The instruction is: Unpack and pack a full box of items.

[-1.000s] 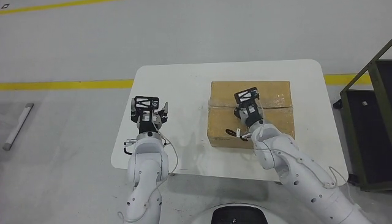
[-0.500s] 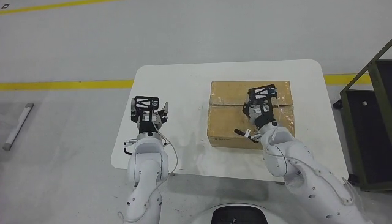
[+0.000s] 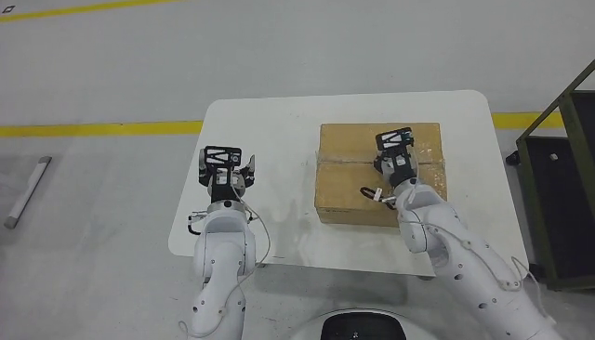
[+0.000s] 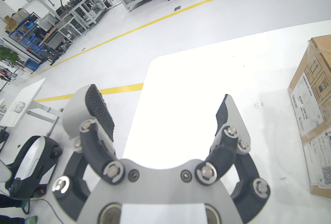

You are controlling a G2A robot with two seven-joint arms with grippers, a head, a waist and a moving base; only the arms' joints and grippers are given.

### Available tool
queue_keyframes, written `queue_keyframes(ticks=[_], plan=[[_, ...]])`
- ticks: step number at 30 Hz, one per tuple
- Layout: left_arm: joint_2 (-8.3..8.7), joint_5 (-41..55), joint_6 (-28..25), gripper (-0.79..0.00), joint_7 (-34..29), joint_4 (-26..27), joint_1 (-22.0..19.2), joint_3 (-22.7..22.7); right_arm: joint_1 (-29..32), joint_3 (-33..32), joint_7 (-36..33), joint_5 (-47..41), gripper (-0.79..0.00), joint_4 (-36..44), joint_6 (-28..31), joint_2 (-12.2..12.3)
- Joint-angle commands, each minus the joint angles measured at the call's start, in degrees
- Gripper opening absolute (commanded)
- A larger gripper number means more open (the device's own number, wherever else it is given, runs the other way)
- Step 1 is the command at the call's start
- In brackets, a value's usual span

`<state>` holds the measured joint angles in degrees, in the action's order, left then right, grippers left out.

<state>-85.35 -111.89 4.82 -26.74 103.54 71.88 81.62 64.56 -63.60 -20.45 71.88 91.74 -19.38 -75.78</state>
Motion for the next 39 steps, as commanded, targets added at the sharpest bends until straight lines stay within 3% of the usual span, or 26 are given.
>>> queue_keyframes(ticks=[1, 10, 28, 34, 39], plan=[[0.00, 0.0, 0.0, 0.000, 0.0, 0.0, 0.0, 0.0, 1.7, -1.2, -0.6, 0.0, -0.785, 1.1, -0.9, 0.1], [0.00, 0.0, 0.0, 0.000, 0.0, 0.0, 0.0, 0.0, 7.3, -8.0, -0.2, 0.5, -0.785, 7.7, -2.9, 0.8], [0.00, 0.0, 0.0, 0.000, 0.0, 0.0, 0.0, 0.0, 10.4, -13.5, -0.1, -1.5, -0.785, 12.3, -3.6, 0.6], [0.00, 0.0, 0.0, 0.000, 0.0, 0.0, 0.0, 0.0, 9.2, -10.3, 1.5, -1.5, -0.785, 16.9, 0.1, 0.2], [0.03, 0.2, 0.1, 0.000, 0.6, 0.0, 0.2, 0.2, 4.5, -3.4, 3.6, -1.0, -0.785, 12.9, 4.2, -0.8]])
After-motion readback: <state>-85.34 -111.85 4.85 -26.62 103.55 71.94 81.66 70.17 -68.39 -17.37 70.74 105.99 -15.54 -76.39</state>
